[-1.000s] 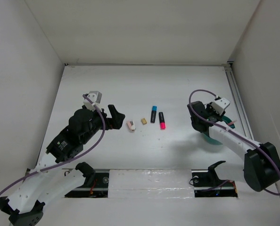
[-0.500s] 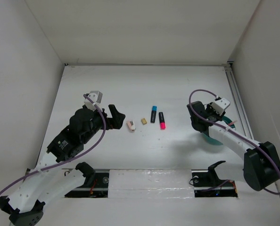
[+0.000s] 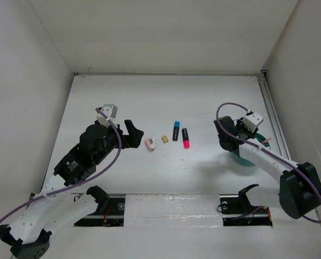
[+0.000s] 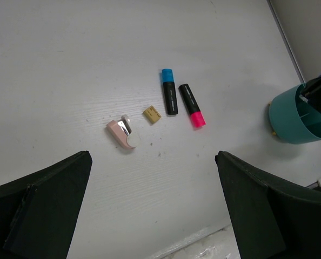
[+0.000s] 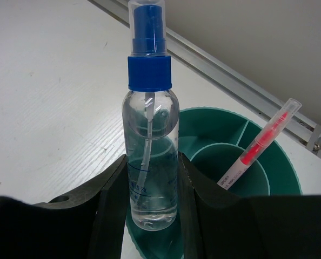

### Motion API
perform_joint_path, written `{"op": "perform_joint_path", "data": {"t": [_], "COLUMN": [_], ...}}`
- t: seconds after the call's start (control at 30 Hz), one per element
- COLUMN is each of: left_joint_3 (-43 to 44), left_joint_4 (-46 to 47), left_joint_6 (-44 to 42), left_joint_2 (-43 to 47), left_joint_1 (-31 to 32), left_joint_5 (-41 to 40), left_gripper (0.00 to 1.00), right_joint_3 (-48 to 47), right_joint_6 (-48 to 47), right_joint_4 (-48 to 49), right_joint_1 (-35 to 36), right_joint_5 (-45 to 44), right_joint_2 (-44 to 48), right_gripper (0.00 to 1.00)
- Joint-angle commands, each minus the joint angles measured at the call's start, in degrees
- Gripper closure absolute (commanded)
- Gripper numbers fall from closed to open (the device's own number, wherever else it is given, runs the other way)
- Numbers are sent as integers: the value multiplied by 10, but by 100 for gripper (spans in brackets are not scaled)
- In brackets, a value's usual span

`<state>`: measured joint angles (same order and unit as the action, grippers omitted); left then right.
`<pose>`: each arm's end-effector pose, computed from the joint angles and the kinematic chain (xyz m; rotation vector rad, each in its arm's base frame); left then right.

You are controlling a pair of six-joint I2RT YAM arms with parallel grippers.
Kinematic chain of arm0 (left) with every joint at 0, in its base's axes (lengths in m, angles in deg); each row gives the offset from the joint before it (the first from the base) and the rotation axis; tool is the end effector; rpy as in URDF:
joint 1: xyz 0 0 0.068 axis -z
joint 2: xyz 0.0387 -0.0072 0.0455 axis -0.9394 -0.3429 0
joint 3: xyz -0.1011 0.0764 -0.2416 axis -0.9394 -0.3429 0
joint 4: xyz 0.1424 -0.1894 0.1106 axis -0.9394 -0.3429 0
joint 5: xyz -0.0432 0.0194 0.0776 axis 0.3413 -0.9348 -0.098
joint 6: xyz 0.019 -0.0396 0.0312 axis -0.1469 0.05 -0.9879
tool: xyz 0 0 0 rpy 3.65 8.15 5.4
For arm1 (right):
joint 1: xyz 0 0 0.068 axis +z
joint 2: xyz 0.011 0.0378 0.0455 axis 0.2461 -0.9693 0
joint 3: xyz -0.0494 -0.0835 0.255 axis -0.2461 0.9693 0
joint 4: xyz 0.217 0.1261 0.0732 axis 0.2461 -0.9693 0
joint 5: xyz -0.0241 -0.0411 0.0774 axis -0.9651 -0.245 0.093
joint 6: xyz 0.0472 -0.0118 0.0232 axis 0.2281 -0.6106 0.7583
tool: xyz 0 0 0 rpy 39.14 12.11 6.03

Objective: Sort the stationery into containers
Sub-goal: Place the stationery in the storage box.

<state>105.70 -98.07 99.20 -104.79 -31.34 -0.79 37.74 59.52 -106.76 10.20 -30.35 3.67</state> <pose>0.1164 -0.0868 0.3681 0.1281 1.8373 -0.6621 0.2178 0.0622 0.2179 0.7911 1.7412 -0.7243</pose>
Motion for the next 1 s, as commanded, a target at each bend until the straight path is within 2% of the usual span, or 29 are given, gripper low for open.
{"op": "perform_joint_path", "data": {"t": [0.0,0.33,0.73,0.87,0.93,0.97], "left_joint_3": [-5,-5,-5,-5,-5,-5], "left_joint_4": [23,23,23,23,23,23], "left_joint_6": [-7,-7,-7,-7,-7,-7], "left_joint_2": [1,1,1,1,1,1], "left_joint_1": [1,1,1,1,1,1], "left_joint_5": [3,3,3,3,-3,-3], "left_gripper": [0,0,0,0,0,0], "right_joint_3": [-21,-21,-26,-32,-38,-38], "right_joint_6": [9,14,49,31,-7,-30], "right_joint_4": [-11,-16,-48,-41,-13,4], "right_joint_1": [3,9,20,39,53,67], "right_joint_5": [-21,-21,-37,-37,-22,-14], "right_joint_2": [6,11,11,21,39,46], "right_gripper": [60,53,51,46,40,40]}}
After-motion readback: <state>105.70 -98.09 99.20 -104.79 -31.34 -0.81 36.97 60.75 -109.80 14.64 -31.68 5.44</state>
